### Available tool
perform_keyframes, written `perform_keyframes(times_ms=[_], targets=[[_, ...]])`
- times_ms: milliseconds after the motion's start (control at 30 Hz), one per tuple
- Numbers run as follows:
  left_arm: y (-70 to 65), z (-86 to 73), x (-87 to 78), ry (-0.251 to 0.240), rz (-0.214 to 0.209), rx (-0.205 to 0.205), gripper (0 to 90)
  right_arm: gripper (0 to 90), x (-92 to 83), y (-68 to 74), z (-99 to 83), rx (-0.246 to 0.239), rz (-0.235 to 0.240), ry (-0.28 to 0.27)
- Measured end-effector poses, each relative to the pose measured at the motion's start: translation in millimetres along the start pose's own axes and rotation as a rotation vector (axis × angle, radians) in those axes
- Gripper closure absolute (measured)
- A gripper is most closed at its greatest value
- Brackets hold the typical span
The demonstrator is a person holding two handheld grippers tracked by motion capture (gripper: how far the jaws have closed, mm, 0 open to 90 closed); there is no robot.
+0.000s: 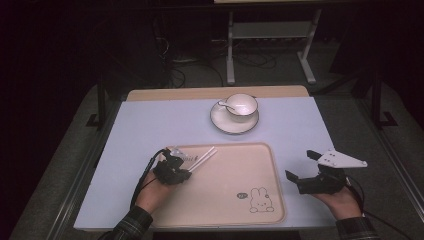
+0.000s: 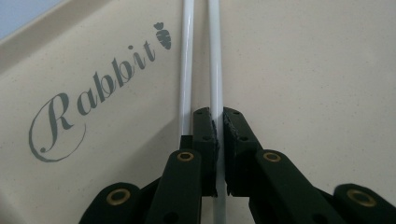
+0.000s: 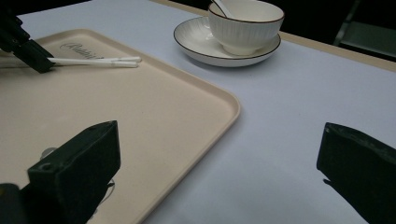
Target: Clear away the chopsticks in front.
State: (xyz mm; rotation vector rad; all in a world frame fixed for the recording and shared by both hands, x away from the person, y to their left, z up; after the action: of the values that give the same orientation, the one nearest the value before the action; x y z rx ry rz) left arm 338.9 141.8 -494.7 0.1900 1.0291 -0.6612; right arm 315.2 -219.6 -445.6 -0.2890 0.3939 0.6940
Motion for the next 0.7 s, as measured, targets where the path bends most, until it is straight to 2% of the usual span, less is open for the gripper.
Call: perform_keyframes(times_ms=[233,367,467,533,600,700], targets=[[-0.9,0.3,-0.2,-0.002,-0.003,0.001,80.5,0.0,-0.3,-0.1,0.3,0.001,0.000,-0.001],[-3.5,9.0,-9.5,-0.051,-0.012,0.020,80.0,0.0,-0.3,-0.2,0.2,0.000,-0.001,-0.001],[-8.9,22.5,-10.9,-0.078,-0.077,0.042,85.1,0.0,-0.1,-0.4,0.2,0.000,-0.001,-0.002],[-11.4,31.1,-8.3,-0.078,-0.096,0.062,89.3,0.0,0.3,-0.3,0.0,0.003,-0.001,0.000],[-15.3,40.7,-3.7,-0.080,-0.124,0.076,89.4,0.0,0.4,0.1,0.0,0.001,-0.001,0.001],[-22.2,53.5,8.3,-0.074,-0.144,0.099,89.5,0.0,0.7,0.0,-0.1,0.000,-0.002,0.002]])
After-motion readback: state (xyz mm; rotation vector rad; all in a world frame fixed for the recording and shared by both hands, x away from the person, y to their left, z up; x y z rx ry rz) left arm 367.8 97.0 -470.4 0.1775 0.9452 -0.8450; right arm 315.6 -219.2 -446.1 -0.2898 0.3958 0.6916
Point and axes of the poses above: each handheld gripper's, and its own axes: x roughly forward along the jaws, z roughly out of its top, y roughly to its left, the point moved 8 cm from there along x, roughly forward along the jaws, and after that the axes turned 9 degrees about -x, right-handed, at the moved point
